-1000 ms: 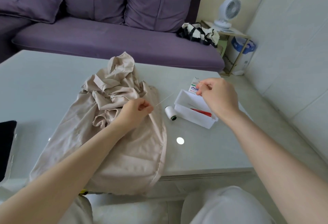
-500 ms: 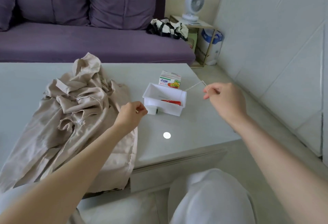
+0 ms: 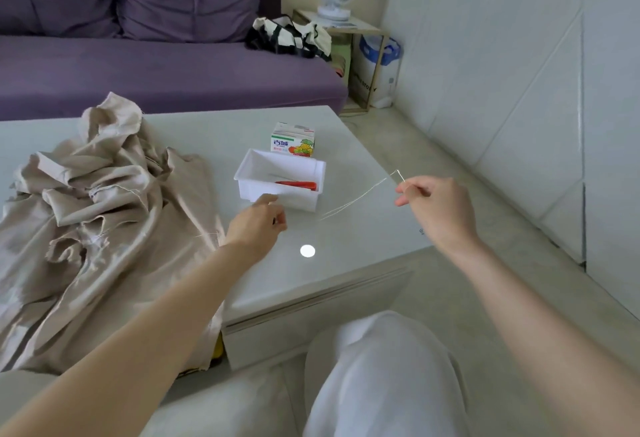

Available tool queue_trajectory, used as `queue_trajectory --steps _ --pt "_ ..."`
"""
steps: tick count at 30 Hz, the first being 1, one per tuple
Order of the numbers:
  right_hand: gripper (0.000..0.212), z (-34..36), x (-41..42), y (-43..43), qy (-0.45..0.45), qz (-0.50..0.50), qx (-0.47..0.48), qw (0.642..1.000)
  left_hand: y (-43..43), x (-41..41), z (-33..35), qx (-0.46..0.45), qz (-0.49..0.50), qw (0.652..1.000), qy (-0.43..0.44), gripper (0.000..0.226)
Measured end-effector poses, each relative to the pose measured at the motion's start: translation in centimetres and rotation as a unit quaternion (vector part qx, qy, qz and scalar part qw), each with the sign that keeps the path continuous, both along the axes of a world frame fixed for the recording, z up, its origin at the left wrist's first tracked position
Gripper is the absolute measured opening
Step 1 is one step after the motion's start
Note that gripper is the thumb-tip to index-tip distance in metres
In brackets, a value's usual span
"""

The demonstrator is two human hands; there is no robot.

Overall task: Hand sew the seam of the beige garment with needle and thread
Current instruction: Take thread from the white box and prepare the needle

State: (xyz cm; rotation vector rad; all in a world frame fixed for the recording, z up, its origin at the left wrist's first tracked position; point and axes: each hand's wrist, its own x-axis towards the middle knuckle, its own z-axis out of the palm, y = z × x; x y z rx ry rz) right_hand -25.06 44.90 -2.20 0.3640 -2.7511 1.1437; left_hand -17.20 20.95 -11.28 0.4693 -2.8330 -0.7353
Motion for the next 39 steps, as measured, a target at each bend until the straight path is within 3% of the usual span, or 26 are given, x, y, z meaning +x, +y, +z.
queue_trajectory --steps 7,15,21,25,28,39 --pt "0.026 -1.7 0.0 -2.4 -0.025 0.037 0.005 0.999 -1.2 -0.8 -0.4 -0.109 -0.013 0.994 -0.027 0.012" --pt "0.026 -3.0 0.4 -7.9 -0.033 0.099 0.029 0.994 -8.8 2.8 -0.4 -0.136 0.062 0.989 -0.013 0.010" --pt "0.027 -2.7 0.2 -8.5 -0.031 0.101 0.040 0.994 -9.6 3.8 -0.2 -0.146 0.082 0.984 0.065 0.008" --pt "0.027 -1.8 -0.2 -6.8 -0.021 0.088 0.023 0.996 -7.1 2.9 0.7 -0.064 0.052 0.990 0.117 0.006" --pt "0.026 -0.5 -0.3 -5.5 -0.010 0.072 0.015 0.997 -5.1 1.8 0.6 0.023 0.033 0.994 0.099 0.007" --pt "0.026 2.1 -0.7 -0.9 0.022 0.007 0.017 1.000 -4.4 0.2 -0.2 -0.010 0.057 0.998 0.011 0.022"
